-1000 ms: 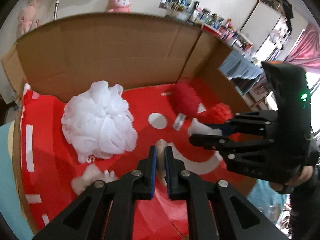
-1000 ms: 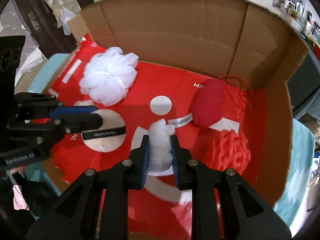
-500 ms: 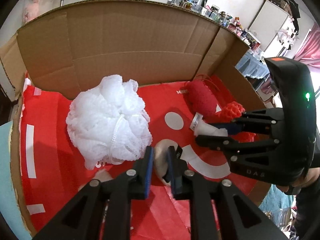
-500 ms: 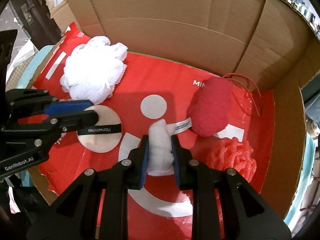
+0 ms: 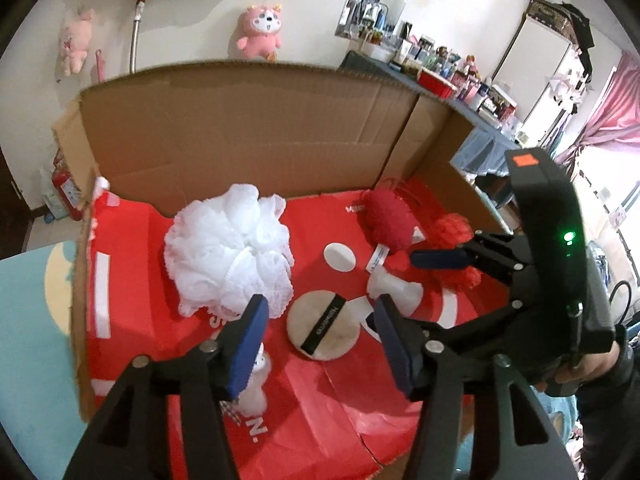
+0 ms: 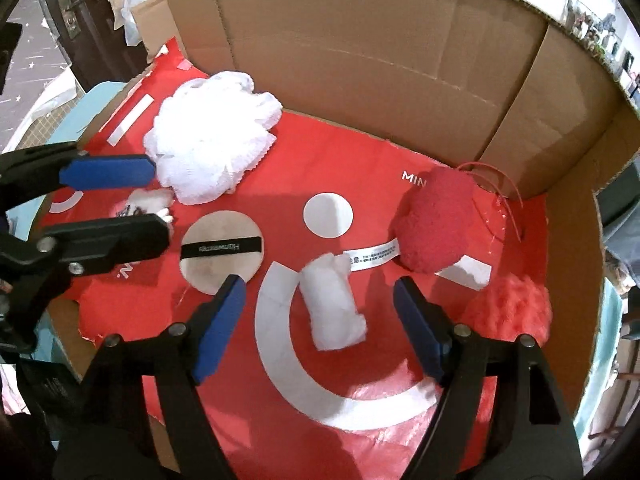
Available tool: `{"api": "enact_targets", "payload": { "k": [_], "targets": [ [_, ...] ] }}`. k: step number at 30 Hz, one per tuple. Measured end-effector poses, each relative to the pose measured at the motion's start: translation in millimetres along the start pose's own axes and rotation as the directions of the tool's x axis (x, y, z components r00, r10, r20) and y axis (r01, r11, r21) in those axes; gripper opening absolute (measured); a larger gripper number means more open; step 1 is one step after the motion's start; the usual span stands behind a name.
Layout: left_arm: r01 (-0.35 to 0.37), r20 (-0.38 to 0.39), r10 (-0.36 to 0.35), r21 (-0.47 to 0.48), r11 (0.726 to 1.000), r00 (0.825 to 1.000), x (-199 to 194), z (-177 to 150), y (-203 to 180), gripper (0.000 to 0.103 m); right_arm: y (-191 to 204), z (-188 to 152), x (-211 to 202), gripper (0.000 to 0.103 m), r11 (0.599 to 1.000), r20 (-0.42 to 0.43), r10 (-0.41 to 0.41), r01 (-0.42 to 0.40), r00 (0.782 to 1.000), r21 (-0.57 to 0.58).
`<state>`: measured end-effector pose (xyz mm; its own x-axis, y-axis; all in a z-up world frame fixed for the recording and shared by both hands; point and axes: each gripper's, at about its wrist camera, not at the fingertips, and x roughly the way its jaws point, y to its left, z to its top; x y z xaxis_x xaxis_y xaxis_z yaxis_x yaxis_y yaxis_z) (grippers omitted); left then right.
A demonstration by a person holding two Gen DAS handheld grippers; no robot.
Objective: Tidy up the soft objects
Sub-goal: 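Open both tools to drop the powder puff and cotton wad in the box, then withdraw both tools from the box back over the table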
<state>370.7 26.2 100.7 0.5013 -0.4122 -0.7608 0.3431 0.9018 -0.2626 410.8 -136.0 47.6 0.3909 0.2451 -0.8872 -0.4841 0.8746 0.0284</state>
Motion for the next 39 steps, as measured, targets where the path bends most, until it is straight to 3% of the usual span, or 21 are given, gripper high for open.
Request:
{"api": "enact_targets", "payload": {
  "k": [5,10,16,26,36,39],
  "targets": [
    [-0.015,0.062,0.017,-0.036,0.999,0.998,-30,-7,-7,0.08,9,-9,-34,0.076,1.0,0.041,-0.022,0.021,0.999,0.012],
    [-0.025,0.125,0.033,-0.067,0.997,0.992,-74,-27,-22,0.09,11,-29,-91,0.076,0.998,0.122,-0.038,0.03,0.992,0.063],
    [-0.056,0.248,0.071,-0.067,0.996,0.966,-132,-57,-55,0.102,24,-63,-169,0.087,0.993,0.256,-0.064,0.036,0.965,0.112],
    [-0.074,0.412,0.088,-0.051,0.996,0.907,-210,-111,-103,0.103,55,-145,-261,0.091,0.986,0.405,-0.1,0.036,0.909,0.163],
    [-0.146,0.52,0.119,0.011,0.989,0.846,-247,-169,-151,0.103,81,-217,-301,0.091,0.975,0.512,-0.158,0.052,0.844,0.214],
    [-0.142,0.529,0.115,0.011,0.99,0.841,-250,-184,-157,0.103,89,-238,-307,0.091,0.972,0.538,-0.172,0.055,0.825,0.227]
  ]
}}
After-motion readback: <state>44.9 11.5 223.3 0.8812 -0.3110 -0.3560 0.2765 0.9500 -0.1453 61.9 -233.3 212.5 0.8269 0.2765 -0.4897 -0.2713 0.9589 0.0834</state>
